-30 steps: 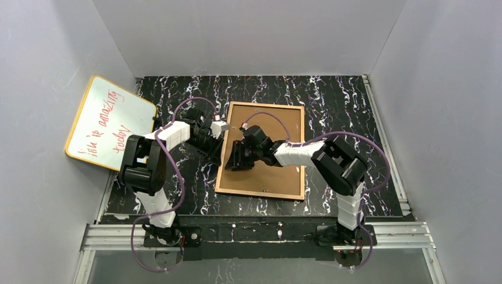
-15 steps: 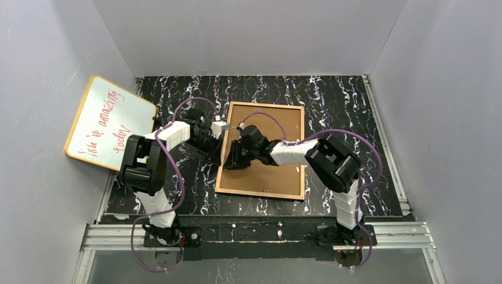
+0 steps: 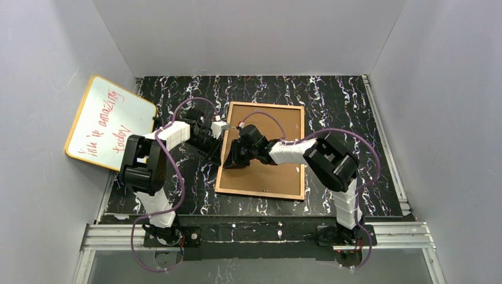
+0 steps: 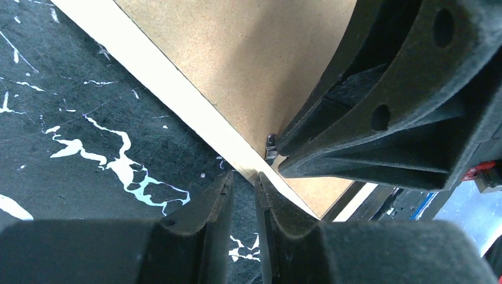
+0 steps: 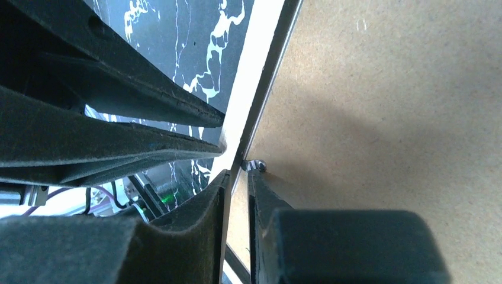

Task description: Put the photo into the frame

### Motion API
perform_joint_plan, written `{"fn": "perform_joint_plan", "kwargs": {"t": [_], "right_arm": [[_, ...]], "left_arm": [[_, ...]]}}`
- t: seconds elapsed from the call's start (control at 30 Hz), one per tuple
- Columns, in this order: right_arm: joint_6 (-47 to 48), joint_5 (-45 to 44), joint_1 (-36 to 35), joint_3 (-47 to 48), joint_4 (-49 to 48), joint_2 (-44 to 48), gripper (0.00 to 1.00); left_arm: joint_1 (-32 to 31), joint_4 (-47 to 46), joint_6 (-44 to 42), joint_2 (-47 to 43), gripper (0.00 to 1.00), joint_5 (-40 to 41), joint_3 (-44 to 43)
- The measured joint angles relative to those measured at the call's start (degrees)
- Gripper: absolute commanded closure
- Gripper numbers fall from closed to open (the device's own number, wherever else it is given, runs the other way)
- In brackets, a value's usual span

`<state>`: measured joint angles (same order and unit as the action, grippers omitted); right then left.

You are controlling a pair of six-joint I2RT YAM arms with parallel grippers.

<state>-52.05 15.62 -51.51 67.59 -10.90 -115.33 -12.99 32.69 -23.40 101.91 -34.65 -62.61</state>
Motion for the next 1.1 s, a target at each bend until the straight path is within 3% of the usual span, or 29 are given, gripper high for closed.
{"fn": "perform_joint_plan", "kwargs": {"t": [0.23,0.63,1.1], "right_arm": [[-0.9,-0.2,0.0,1.2,-0.2,-1.3,0.83],[-1.6,-0.3,0.1,1.2,-0.1,-1.3,0.85],[-3.7,-0.4,0.5,-0.9,-1.5,6.4,0.78]], "left_arm": [[0.0,0.1,-0.1,0.0,0.83,-0.1,0.0],[0.0,0.2,-0.4,0.0,0.85,-0.3,0.0],[0.0,0.3,-0.7,0.0,0.86,-0.3,0.0]]}}
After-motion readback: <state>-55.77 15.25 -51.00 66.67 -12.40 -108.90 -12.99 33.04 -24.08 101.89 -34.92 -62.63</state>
